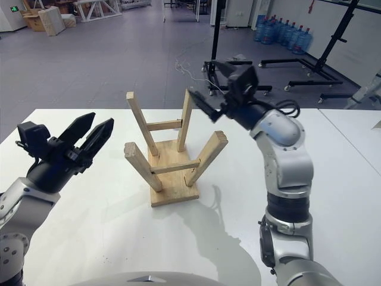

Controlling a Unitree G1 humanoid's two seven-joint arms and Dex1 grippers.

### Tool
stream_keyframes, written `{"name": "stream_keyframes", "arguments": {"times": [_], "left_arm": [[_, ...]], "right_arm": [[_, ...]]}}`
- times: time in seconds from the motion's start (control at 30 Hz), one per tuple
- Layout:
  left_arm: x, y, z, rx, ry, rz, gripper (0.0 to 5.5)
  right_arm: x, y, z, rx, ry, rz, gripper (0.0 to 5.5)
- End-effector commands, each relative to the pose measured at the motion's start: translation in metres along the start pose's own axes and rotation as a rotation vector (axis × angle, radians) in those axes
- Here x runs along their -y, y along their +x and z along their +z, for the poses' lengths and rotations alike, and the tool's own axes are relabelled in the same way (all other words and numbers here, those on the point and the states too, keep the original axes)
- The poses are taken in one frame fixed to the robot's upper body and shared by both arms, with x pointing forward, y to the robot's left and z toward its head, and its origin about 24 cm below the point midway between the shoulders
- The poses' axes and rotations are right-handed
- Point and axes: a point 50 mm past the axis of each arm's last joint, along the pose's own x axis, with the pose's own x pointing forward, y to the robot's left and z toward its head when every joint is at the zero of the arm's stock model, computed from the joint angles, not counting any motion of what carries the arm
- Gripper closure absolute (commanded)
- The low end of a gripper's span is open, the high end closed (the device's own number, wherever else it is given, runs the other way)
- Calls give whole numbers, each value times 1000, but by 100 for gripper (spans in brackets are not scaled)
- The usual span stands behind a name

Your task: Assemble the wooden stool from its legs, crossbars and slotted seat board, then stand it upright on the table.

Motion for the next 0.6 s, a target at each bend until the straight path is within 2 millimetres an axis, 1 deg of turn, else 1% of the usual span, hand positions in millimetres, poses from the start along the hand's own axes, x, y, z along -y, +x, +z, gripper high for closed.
{"name": "stream_keyframes", "arguments": {"times": [0.03, 0.1, 0.17, 0.3, 0.37, 0.43, 0.6], "left_arm": [[16, -18, -7, -80, -40, -145, 213], [19, -24, -13, -126, -62, -180, 213], [18, -27, -17, -141, -73, -187, 213], [12, -28, -26, -188, -60, -183, 213], [8, -27, -28, -191, -51, -172, 213], [3, -26, -31, -202, -41, -173, 213], [-11, -17, -34, -210, -28, -203, 213]], "right_arm": [[18, -26, -34, -146, 188, -190, 117], [16, -39, -50, -211, 291, -243, 117], [10, -47, -57, -229, 400, -269, 117], [-23, -64, -73, -314, 573, -223, 117], [-35, -65, -73, -327, 624, -185, 117], [-41, -66, -72, -328, 655, -154, 117], [-43, -64, -67, -329, 674, -85, 117]]}}
